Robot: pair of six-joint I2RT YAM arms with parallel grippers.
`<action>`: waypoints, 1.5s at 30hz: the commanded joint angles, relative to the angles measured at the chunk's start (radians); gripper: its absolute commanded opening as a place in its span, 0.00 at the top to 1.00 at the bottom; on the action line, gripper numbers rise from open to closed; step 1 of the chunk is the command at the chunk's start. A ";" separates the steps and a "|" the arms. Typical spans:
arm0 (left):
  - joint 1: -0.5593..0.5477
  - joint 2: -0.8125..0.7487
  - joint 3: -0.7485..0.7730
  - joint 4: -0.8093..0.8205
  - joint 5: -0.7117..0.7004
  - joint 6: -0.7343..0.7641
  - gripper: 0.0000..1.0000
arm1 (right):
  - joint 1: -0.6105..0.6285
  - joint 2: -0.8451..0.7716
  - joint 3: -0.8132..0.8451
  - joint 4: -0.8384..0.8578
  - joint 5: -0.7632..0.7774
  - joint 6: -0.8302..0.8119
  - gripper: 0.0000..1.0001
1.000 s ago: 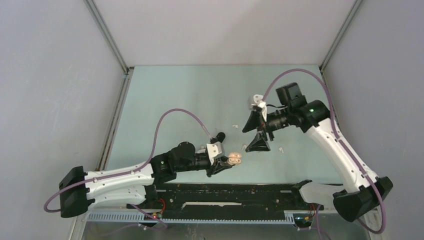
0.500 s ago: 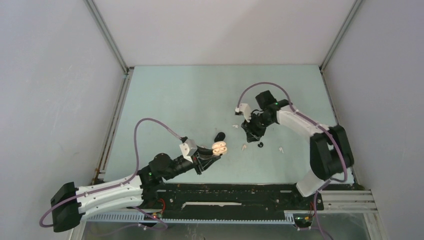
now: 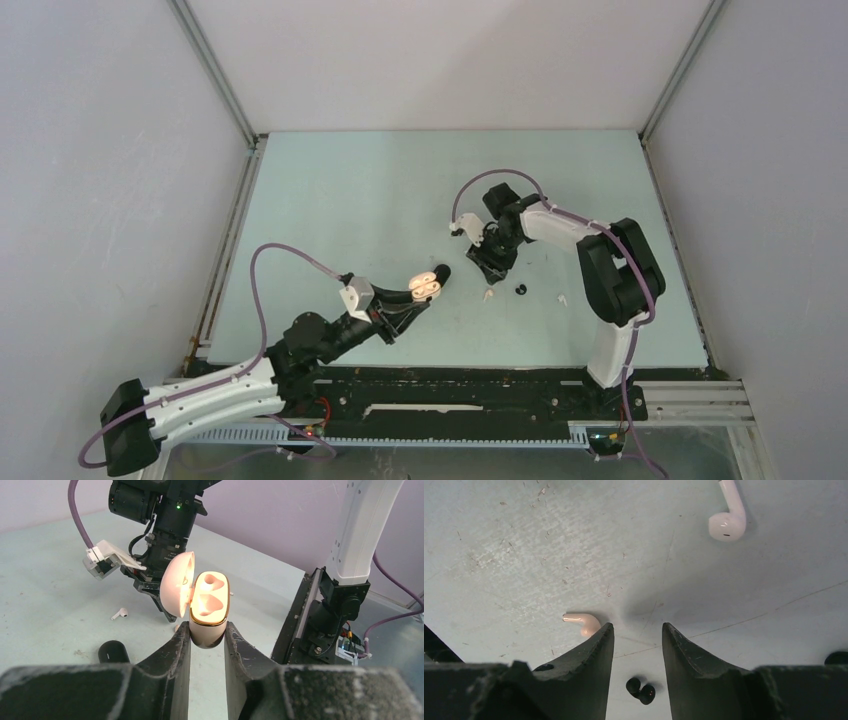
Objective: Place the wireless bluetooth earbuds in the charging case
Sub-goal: Pick up the earbud from the center of the board.
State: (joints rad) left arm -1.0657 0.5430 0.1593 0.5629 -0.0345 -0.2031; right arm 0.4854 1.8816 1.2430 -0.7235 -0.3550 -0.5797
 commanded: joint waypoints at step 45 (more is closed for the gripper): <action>0.029 0.024 0.022 0.037 0.027 -0.035 1.00 | 0.053 0.020 0.023 -0.115 -0.090 -0.095 0.65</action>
State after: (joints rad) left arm -1.0439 0.5751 0.1593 0.5621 -0.0189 -0.2214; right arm 0.5301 1.8999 1.2522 -0.8410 -0.4511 -0.6662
